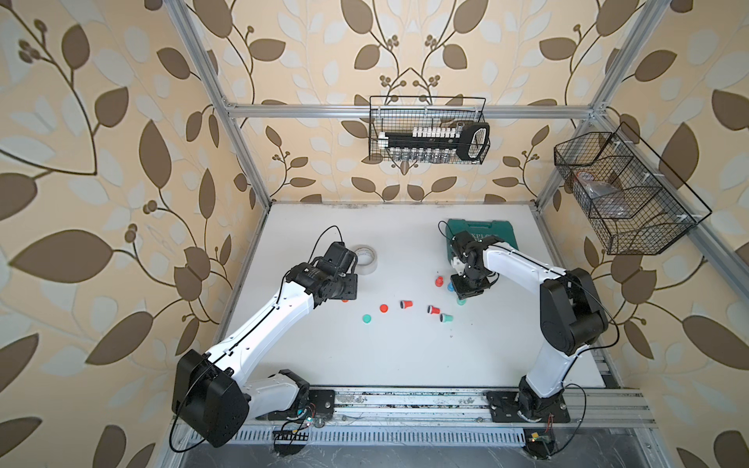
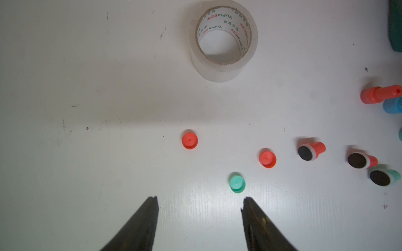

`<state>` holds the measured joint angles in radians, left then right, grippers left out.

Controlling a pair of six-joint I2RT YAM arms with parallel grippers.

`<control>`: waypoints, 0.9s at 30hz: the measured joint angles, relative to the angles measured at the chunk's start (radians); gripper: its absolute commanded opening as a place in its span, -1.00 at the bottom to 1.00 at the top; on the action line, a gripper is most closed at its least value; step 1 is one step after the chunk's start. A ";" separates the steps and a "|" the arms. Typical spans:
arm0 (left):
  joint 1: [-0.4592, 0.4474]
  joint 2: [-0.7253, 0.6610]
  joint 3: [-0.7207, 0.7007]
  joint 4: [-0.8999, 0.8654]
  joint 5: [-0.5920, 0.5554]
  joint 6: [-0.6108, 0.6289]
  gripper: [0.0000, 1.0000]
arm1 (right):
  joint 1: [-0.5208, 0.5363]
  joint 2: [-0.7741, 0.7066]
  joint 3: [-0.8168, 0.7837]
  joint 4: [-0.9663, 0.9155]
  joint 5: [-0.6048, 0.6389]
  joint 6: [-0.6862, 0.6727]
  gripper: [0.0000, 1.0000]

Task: Close the stamp cap
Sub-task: Place the stamp at the center of the board.

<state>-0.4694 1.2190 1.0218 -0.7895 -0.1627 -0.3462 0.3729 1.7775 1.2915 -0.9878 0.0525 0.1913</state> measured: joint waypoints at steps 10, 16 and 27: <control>0.000 0.000 0.000 0.000 0.000 0.000 0.29 | 0.174 -0.076 -0.005 -0.020 -0.016 -0.051 -0.24; 0.000 0.000 0.000 0.000 0.000 0.000 0.29 | 0.191 -0.076 -0.099 0.023 -0.085 -0.077 -0.08; 0.000 0.000 0.000 0.000 0.002 0.000 0.29 | 0.190 -0.023 -0.142 0.135 -0.185 -0.122 0.05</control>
<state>-0.4694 1.2190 1.0218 -0.7895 -0.1608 -0.3462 0.5625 1.7546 1.1492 -0.8532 -0.1329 0.0696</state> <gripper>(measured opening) 0.643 0.525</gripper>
